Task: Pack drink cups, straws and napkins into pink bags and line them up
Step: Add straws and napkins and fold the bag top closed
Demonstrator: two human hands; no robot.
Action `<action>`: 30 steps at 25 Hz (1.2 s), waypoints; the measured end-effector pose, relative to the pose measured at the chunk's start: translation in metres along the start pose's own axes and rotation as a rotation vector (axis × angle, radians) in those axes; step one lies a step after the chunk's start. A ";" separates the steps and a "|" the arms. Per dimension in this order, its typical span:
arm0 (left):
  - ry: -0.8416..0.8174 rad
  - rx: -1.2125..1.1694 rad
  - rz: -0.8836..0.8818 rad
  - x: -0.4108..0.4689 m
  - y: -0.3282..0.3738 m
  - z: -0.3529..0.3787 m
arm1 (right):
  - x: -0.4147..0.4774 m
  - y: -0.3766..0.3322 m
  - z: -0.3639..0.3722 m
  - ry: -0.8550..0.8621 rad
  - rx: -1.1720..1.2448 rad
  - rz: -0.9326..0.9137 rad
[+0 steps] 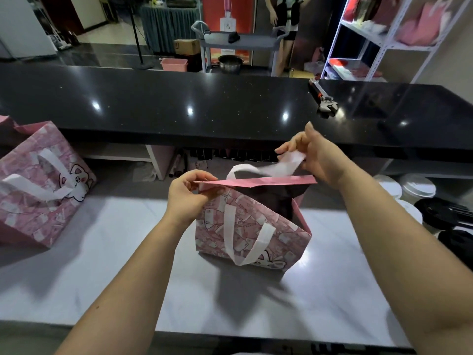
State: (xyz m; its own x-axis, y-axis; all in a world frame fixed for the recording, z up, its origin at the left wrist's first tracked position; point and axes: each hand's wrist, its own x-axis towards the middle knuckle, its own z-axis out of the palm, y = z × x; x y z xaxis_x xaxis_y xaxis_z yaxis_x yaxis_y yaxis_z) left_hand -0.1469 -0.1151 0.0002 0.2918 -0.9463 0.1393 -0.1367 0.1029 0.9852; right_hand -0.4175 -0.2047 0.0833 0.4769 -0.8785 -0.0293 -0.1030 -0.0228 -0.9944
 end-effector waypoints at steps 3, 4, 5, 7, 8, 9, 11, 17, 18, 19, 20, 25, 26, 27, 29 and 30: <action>0.018 -0.002 -0.007 -0.001 -0.003 0.001 | -0.014 0.032 -0.007 0.196 0.072 -0.103; 0.025 0.014 -0.006 0.000 -0.004 0.002 | -0.028 0.048 -0.008 0.280 0.148 -0.171; 0.029 0.025 -0.002 -0.001 -0.004 0.003 | -0.045 0.064 -0.009 0.323 0.240 -0.226; 0.037 0.023 0.007 -0.001 -0.006 0.004 | -0.080 0.093 -0.008 0.289 0.297 -0.246; 0.044 0.020 0.008 -0.002 -0.007 0.004 | -0.093 0.103 -0.007 0.220 0.240 -0.198; 0.052 0.021 0.008 -0.002 -0.007 0.004 | -0.100 0.109 -0.006 0.120 0.158 -0.141; 0.068 0.028 0.010 -0.003 -0.008 0.005 | -0.103 0.113 -0.001 -0.065 -0.047 -0.033; 0.056 -0.046 -0.004 -0.003 -0.010 0.002 | -0.077 0.115 0.022 0.182 -0.045 -0.019; 0.046 -0.061 -0.009 -0.003 -0.010 0.001 | -0.070 0.115 0.024 0.213 -0.013 -0.035; 0.038 -0.078 -0.017 -0.002 -0.009 0.000 | -0.062 0.116 0.024 0.225 0.038 -0.051; 0.031 -0.092 -0.024 -0.001 -0.008 -0.001 | -0.054 0.117 0.023 0.235 0.114 -0.069; 0.018 -0.078 -0.027 0.000 -0.007 -0.005 | -0.031 0.122 0.033 0.504 0.311 -0.135; 0.018 -0.073 -0.031 0.000 -0.007 -0.005 | -0.030 0.124 0.036 0.578 0.325 -0.135; 0.016 -0.069 -0.037 -0.001 -0.006 -0.005 | -0.029 0.126 0.040 0.633 0.330 -0.144; 0.000 -0.064 -0.042 -0.002 -0.005 -0.007 | -0.030 0.128 0.041 0.691 0.316 -0.188; -0.017 -0.059 -0.044 -0.003 -0.004 -0.011 | -0.030 0.128 0.040 0.701 0.298 -0.213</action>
State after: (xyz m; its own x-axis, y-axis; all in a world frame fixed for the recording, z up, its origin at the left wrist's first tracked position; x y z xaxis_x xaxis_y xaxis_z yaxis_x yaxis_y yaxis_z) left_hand -0.1367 -0.1094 -0.0026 0.2798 -0.9554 0.0950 -0.0676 0.0791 0.9946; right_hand -0.4104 -0.1625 -0.0469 -0.2114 -0.9677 0.1373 0.2145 -0.1830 -0.9594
